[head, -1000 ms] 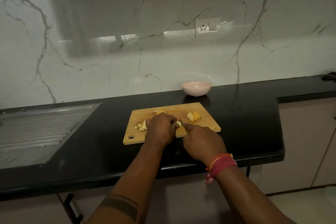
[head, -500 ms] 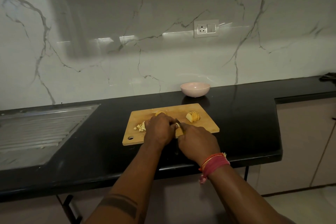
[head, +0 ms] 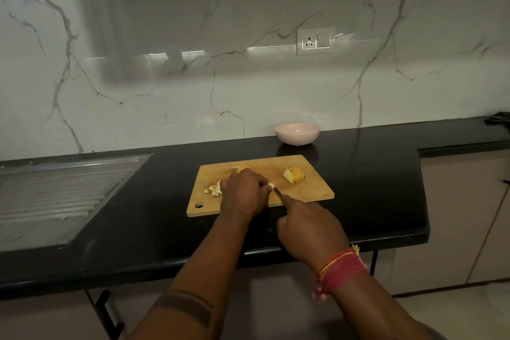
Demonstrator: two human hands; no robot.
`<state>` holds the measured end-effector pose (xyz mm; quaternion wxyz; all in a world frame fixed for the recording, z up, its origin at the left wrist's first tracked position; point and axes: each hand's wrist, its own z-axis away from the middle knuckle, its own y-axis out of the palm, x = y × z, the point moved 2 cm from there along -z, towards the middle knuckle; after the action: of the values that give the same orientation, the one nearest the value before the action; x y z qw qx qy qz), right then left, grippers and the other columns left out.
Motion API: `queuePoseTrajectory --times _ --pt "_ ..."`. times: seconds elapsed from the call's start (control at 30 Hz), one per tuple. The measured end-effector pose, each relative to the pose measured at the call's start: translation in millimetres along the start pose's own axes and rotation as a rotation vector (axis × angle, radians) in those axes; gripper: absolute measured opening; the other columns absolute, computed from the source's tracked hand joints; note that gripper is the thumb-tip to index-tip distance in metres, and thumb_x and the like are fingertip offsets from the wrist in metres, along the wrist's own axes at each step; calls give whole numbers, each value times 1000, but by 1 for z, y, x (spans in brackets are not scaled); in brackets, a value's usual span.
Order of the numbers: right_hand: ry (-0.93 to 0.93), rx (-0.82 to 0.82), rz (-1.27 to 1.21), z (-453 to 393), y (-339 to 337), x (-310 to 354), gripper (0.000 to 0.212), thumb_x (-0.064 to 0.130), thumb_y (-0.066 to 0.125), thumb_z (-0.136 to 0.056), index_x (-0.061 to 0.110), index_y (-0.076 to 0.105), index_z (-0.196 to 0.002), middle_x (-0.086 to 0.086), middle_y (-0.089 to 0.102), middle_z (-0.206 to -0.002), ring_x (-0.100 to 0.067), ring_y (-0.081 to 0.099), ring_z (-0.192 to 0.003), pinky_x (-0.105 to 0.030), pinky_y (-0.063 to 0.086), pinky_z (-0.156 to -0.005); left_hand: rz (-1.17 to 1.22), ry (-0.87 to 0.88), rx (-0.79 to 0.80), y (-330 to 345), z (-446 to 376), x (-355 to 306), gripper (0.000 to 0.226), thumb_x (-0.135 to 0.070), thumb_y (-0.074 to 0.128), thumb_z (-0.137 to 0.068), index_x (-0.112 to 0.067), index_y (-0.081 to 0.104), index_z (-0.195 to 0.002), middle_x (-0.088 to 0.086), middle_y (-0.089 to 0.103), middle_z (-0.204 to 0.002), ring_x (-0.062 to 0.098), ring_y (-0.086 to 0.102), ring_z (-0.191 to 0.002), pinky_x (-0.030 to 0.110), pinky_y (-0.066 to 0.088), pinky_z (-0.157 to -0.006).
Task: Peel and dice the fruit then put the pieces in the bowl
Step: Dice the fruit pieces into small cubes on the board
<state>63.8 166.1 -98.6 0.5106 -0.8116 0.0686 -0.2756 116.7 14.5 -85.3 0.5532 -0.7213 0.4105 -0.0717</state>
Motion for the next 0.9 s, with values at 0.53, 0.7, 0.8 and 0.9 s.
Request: queuePoseTrajectory --times 0.53,0.7,0.8,0.9 --pt "-15 26 -51 -41 6 17 37 29 46 -98 27 55 -134 4 54 -81 -16 54 -71 -30 40 -58 43 67 -13 3 0 6 22 -31 63 -98 -33 76 -115 -6 76 -109 18 67 -99 40 50 -96" --pt "-24 46 -19 -27 4 12 39 28 46 -98 29 51 -136 5 54 -80 -14 55 -71 -30 40 -59 17 44 -33 3 0 5 21 -35 63 -98 -33 77 -113 -10 75 -112 15 65 -104 41 49 -98" --pt "-13 43 -4 -8 1 5 48 31 47 -96 32 44 -144 2 60 -88 -15 59 -78 -32 48 -64 -33 14 -21 3 -1 5 22 -39 60 -98 -37 75 -115 -11 73 -113 18 59 -112 43 42 -97" --pt "-9 38 -52 -2 -3 0 54 31 47 -94 35 43 -148 2 63 -90 -14 60 -76 -31 50 -63 -37 -6 -11 3 0 4 23 -41 60 -99 -37 74 -116 -10 71 -116 19 55 -116 45 37 -99"
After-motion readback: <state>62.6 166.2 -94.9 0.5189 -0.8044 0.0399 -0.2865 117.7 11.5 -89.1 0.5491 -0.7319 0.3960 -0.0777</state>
